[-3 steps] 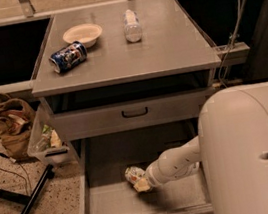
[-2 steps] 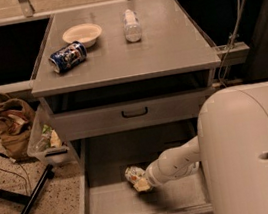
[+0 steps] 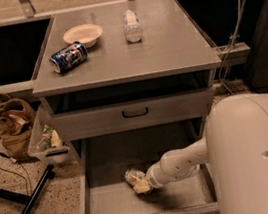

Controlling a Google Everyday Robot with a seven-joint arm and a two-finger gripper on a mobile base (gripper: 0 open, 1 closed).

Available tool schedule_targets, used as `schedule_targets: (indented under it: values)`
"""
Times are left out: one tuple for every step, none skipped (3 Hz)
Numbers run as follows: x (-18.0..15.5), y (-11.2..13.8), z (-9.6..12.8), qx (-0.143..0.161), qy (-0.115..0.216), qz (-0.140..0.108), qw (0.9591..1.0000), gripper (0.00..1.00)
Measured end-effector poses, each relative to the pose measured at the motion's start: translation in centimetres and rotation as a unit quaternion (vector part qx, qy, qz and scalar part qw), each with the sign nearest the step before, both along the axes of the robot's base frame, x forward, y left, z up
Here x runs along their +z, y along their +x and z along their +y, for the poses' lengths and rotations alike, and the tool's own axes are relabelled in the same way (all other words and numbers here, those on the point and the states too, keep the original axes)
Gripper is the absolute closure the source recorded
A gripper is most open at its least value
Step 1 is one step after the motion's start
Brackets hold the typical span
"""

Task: Place 7up can into middle drawer

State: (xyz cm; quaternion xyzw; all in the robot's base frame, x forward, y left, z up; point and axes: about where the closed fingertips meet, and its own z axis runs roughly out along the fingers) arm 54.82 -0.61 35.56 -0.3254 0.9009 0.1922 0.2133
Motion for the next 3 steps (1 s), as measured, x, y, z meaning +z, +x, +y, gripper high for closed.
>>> schedule_targets:
  values:
    - [0.32,0.00,0.00,0.000,0.000,0.000,1.0000,0.80]
    - [0.32,0.00,0.00,0.000,0.000,0.000,1.0000,0.58]
    - [0.32,0.00,0.00,0.000,0.000,0.000,1.0000,0.36]
